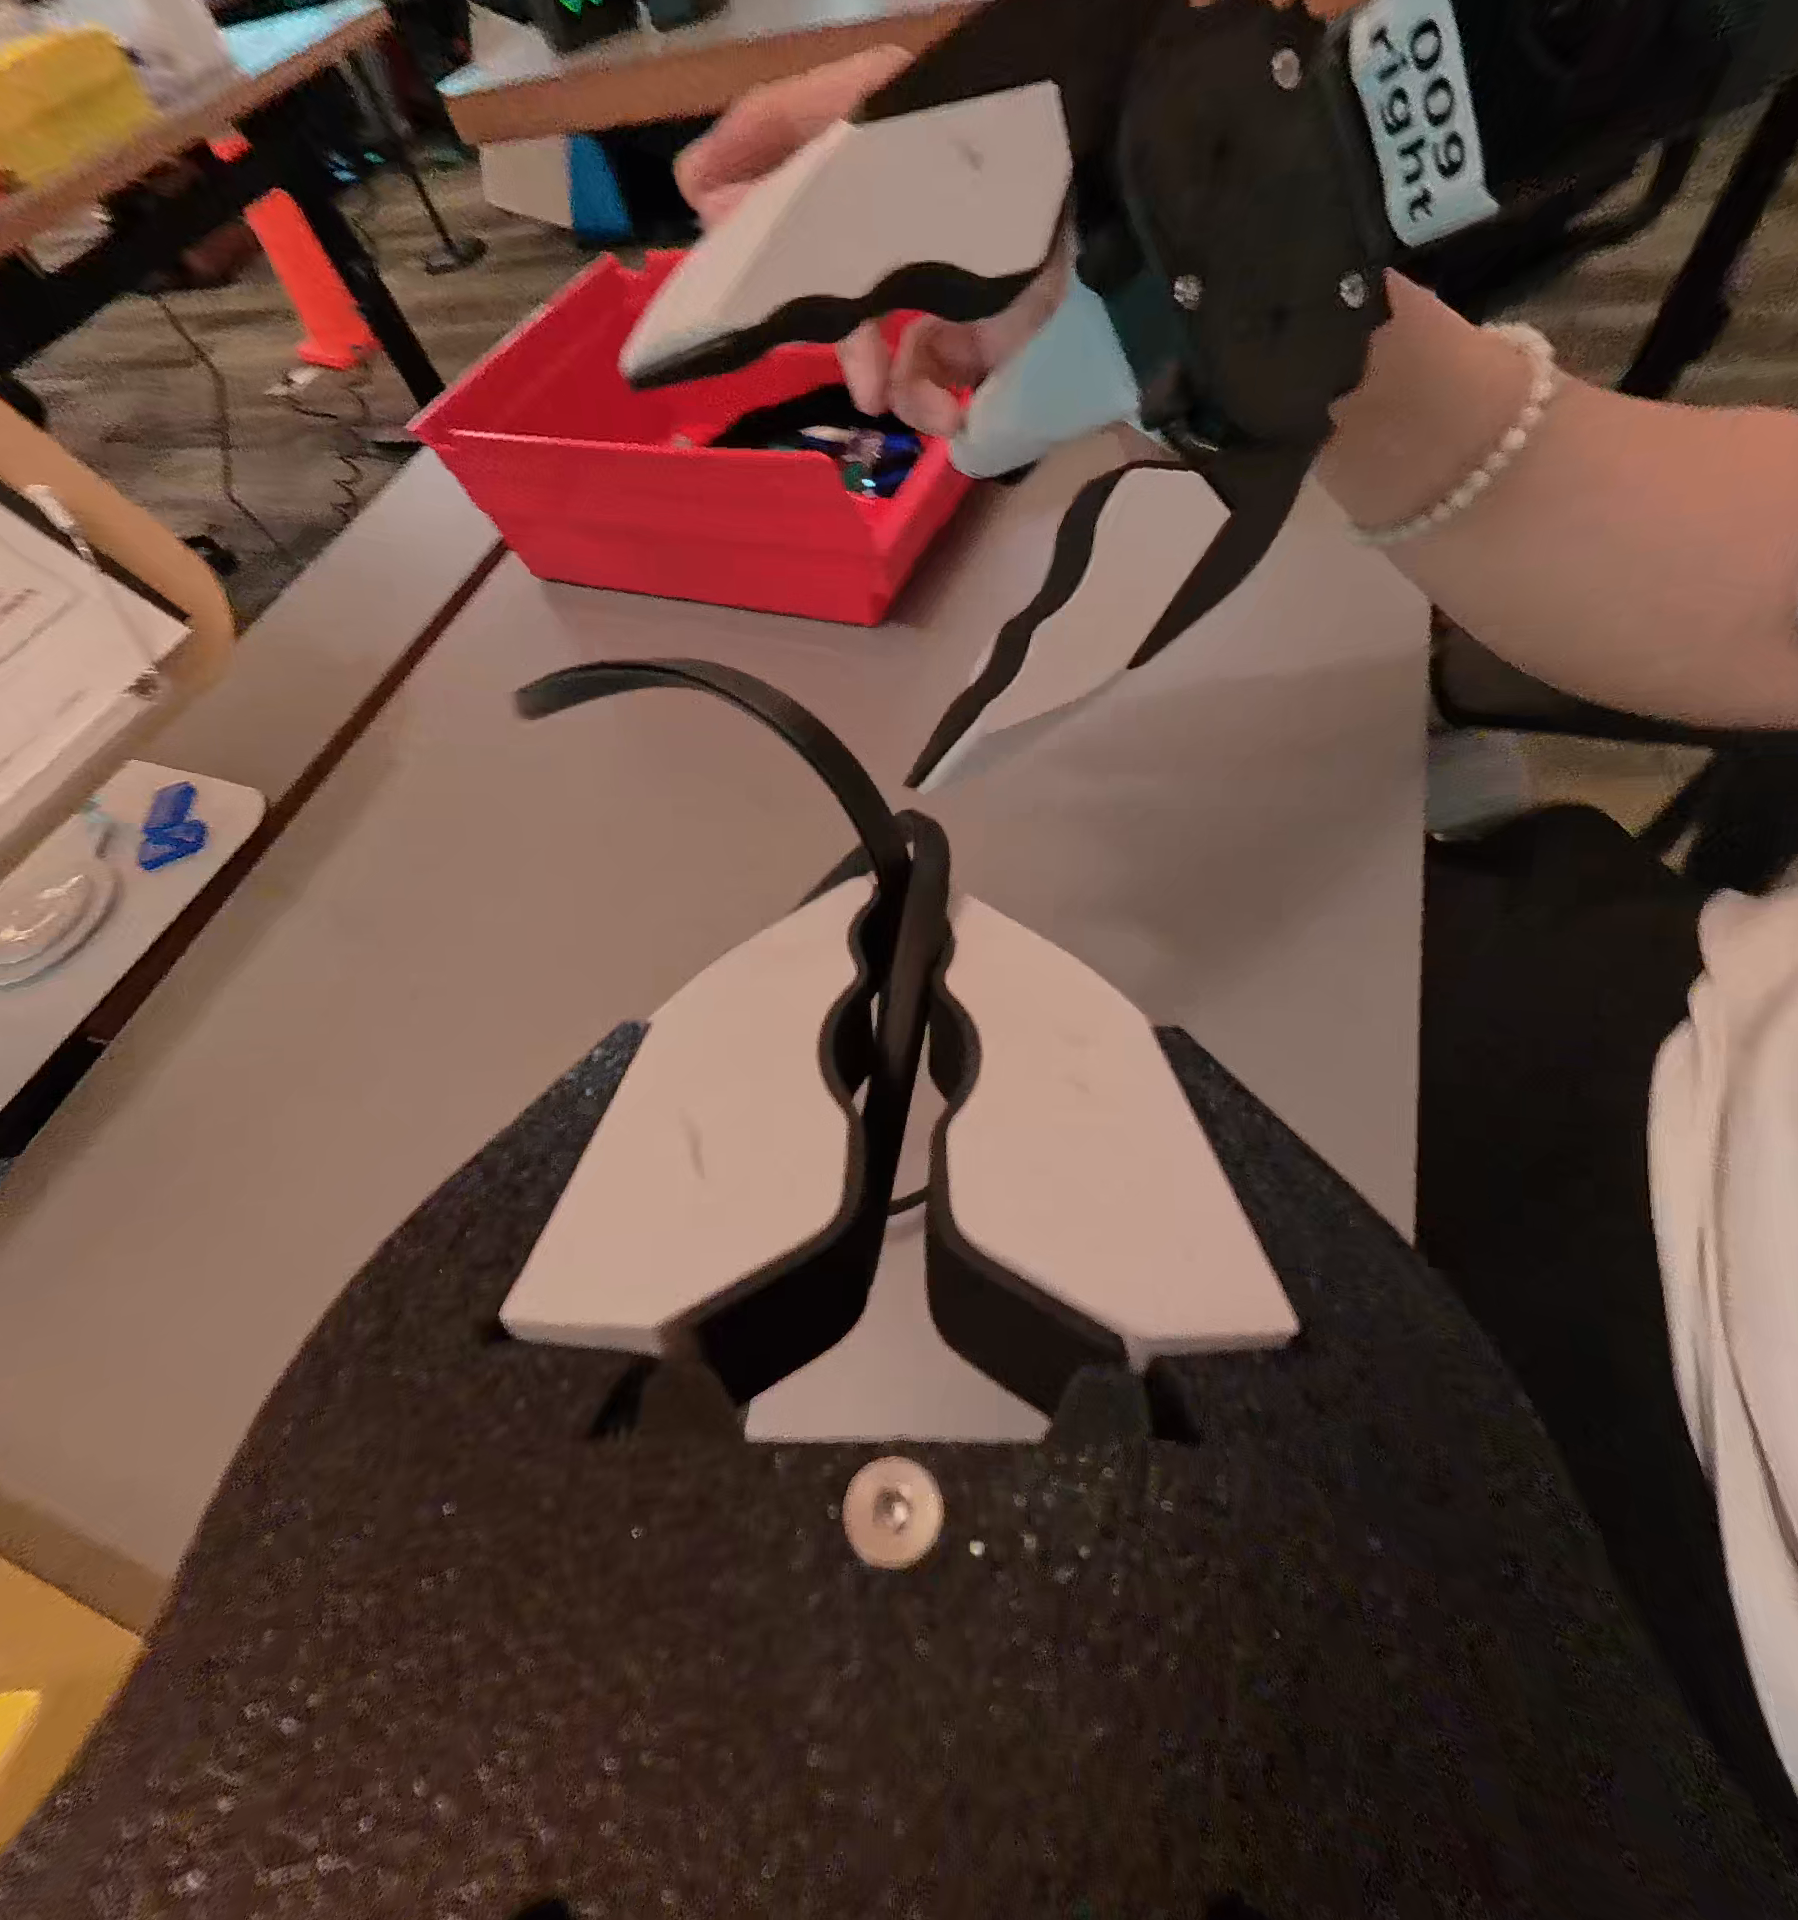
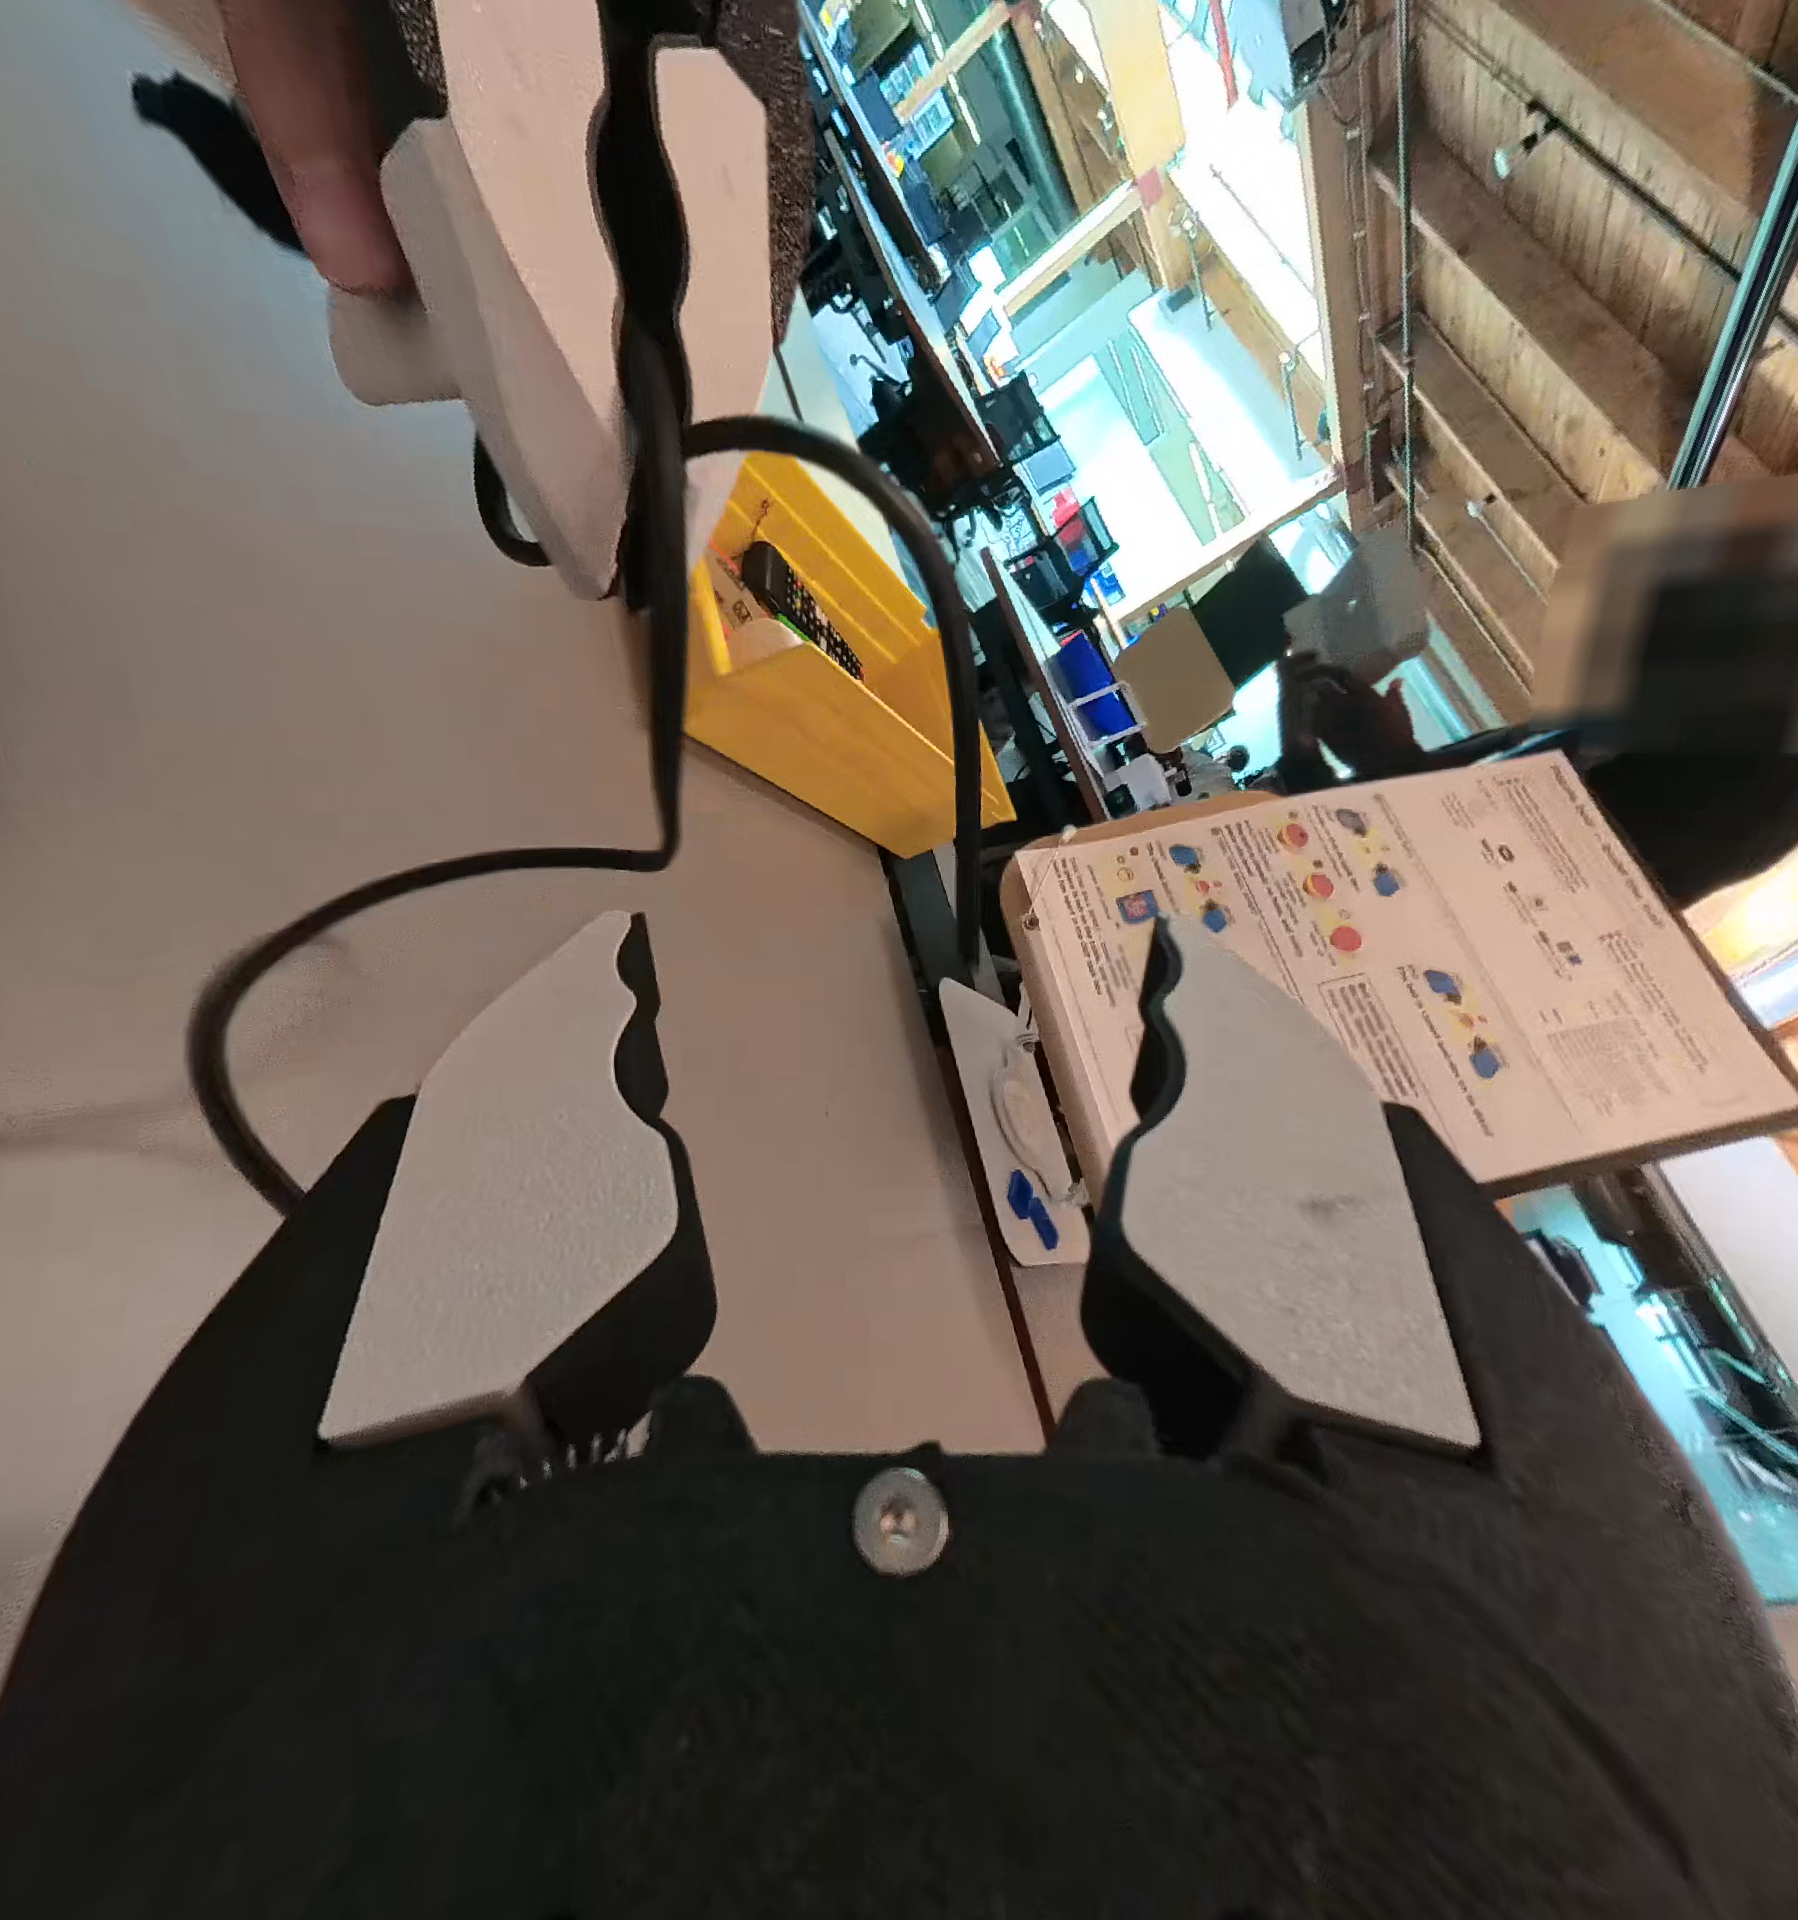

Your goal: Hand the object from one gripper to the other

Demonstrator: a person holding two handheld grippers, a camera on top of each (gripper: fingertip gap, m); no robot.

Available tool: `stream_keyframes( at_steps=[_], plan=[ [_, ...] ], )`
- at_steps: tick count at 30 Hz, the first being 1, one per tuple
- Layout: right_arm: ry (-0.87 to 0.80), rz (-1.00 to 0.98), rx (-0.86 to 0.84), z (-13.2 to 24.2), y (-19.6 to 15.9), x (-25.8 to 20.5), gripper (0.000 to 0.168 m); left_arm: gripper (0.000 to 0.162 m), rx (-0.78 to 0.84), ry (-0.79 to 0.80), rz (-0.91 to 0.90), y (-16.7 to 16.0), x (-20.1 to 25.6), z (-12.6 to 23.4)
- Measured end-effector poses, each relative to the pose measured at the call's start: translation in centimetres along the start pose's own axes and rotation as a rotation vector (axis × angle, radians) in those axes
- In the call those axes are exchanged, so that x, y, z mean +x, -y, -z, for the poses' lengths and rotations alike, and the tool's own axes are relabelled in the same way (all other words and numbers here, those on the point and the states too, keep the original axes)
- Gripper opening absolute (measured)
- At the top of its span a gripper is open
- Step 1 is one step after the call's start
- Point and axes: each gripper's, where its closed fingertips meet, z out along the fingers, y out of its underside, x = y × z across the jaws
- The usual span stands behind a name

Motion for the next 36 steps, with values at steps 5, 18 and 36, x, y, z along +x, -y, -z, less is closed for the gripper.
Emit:
stream_keyframes(
  at_steps=[5,18,36],
  plan=[
    [0.099,-0.030,0.072,-1.4,2.2,-2.8,0.099,0.005,-0.056,-0.055,-0.070,-0.2,1.7,-0.3],
    [0.176,-0.080,0.013,-2.9,1.3,-5.4,0.023,0.004,0.025,-0.063,0.002,1.1,1.8,-0.4],
    [0.571,-0.588,0.177,-0.2,3.4,-8.0,0.066,0.004,0.039,0.049,0.045,1.1,-0.3,-0.2]
  ],
)
